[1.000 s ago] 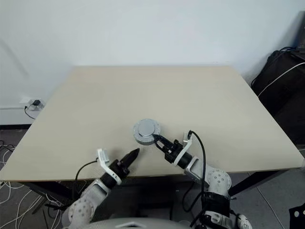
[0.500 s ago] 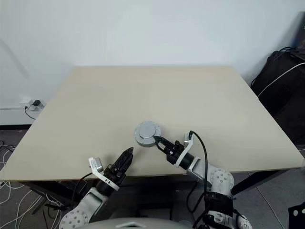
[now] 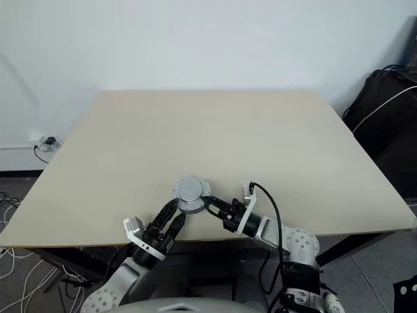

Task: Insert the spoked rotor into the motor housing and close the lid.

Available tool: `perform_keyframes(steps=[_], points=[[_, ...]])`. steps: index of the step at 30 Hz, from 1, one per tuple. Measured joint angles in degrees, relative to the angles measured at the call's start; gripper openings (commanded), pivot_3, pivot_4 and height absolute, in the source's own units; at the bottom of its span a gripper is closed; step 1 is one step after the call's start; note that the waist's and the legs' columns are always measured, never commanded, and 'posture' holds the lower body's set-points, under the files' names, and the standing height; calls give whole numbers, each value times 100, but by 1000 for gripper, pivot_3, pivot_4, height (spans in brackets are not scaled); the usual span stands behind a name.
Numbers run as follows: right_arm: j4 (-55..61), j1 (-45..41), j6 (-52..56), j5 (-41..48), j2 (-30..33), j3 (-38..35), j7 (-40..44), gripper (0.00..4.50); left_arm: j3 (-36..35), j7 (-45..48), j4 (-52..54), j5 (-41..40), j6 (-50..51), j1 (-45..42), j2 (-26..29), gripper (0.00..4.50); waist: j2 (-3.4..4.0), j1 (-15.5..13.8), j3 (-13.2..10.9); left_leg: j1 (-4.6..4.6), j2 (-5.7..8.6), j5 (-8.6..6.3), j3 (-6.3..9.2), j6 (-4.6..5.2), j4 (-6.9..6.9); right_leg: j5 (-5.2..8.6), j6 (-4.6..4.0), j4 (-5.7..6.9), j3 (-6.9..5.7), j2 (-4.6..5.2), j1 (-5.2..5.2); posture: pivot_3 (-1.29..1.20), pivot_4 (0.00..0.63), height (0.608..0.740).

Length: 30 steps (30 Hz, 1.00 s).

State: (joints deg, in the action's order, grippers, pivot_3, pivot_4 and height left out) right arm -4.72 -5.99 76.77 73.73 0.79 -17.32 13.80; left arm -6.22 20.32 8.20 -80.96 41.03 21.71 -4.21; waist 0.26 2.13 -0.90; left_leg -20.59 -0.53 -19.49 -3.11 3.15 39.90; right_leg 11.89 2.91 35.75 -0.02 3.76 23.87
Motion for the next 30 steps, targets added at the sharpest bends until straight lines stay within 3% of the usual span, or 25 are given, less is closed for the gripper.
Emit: perform_keyframes(steps=[15, 18, 24, 30], points=[[46, 60, 208, 125, 142, 182, -39, 1298, 133, 66, -106, -18, -49, -100, 18, 4463, -1, -1, 0, 1, 3, 0, 0, 0, 1, 1, -2, -1, 0, -2, -2, 0, 0, 740], [47, 60, 213, 136, 165, 181, -44, 1298, 134, 67, -126, -18, -56, -125, 19, 3904, -1, 0, 0, 1, 3, 0, 0, 0, 0, 1, -2, -1, 0, -2, -2, 0, 0, 740], [68, 71, 213, 156, 174, 183, -48, 1298, 139, 80, -142, -19, -55, -148, 21, 2027, -1, 0, 0, 1, 2, 0, 0, 0, 0, 1, -2, -1, 0, -2, -2, 0, 0, 740], [127, 110, 172, 163, 176, 198, -47, 1298, 156, 95, -156, -19, -58, -163, 24, 2039, -2, -1, -1, 1, 2, 0, 0, 0, 0, 1, -2, -2, 0, -2, -2, 0, 0, 740]])
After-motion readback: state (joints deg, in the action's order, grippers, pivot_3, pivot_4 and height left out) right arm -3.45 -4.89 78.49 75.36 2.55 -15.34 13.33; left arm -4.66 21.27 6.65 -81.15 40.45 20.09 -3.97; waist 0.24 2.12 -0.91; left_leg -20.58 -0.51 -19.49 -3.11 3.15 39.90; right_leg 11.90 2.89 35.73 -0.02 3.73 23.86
